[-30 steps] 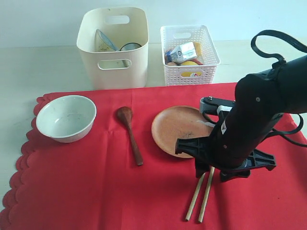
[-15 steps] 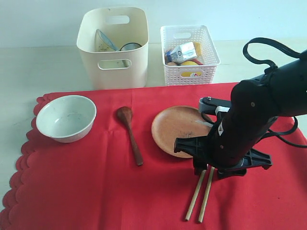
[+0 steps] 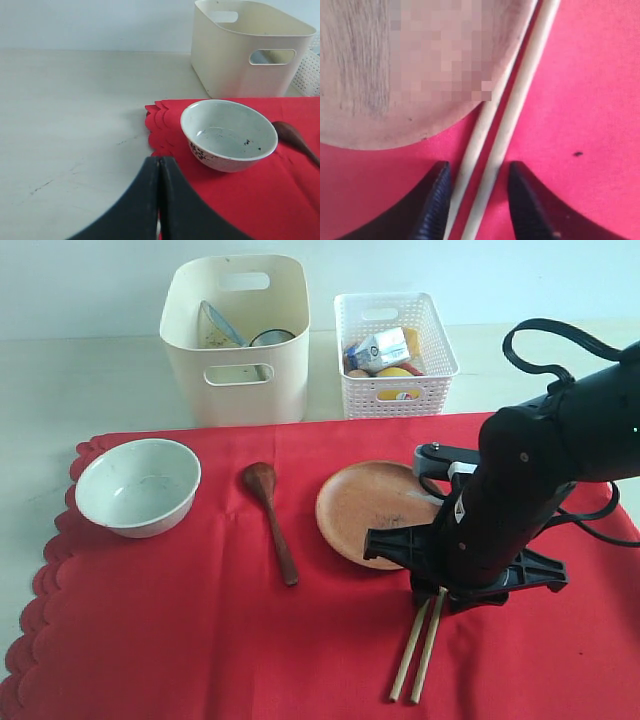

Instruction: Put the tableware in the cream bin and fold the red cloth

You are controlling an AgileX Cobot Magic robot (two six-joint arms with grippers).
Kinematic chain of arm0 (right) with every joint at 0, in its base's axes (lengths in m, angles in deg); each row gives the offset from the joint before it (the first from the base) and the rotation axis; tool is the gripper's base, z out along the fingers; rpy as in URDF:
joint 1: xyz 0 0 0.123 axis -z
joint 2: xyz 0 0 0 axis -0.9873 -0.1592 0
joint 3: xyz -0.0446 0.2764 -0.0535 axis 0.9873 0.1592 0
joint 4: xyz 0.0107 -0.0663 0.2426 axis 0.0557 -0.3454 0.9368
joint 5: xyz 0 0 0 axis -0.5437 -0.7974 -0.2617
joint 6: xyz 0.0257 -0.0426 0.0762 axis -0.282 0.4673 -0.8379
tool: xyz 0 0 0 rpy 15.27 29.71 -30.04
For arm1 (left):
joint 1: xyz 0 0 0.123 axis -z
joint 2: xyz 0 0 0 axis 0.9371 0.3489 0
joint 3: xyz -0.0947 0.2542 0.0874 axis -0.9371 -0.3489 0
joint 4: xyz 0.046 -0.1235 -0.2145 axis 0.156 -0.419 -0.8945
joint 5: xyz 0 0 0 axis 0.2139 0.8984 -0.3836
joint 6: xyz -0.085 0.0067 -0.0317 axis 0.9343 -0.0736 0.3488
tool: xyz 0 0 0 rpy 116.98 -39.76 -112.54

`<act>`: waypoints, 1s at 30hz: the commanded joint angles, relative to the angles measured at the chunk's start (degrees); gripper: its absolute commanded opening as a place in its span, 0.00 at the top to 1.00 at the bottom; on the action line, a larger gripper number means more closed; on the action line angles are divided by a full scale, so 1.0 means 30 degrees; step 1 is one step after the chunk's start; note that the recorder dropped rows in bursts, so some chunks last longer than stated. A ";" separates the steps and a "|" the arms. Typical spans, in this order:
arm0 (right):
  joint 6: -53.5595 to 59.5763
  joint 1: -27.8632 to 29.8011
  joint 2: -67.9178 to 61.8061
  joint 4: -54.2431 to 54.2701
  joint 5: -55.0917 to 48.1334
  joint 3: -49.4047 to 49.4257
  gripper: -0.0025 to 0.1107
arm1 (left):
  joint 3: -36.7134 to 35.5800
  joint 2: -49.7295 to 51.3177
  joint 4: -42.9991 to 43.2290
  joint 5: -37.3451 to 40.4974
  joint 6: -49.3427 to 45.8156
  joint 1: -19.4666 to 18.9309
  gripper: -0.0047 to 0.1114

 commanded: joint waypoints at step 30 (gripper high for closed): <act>0.0035 -0.0010 0.0042 -0.3018 -0.3749 0.0196 0.90 | -0.0047 -0.0103 -0.0106 -0.0170 0.0114 0.0107 0.96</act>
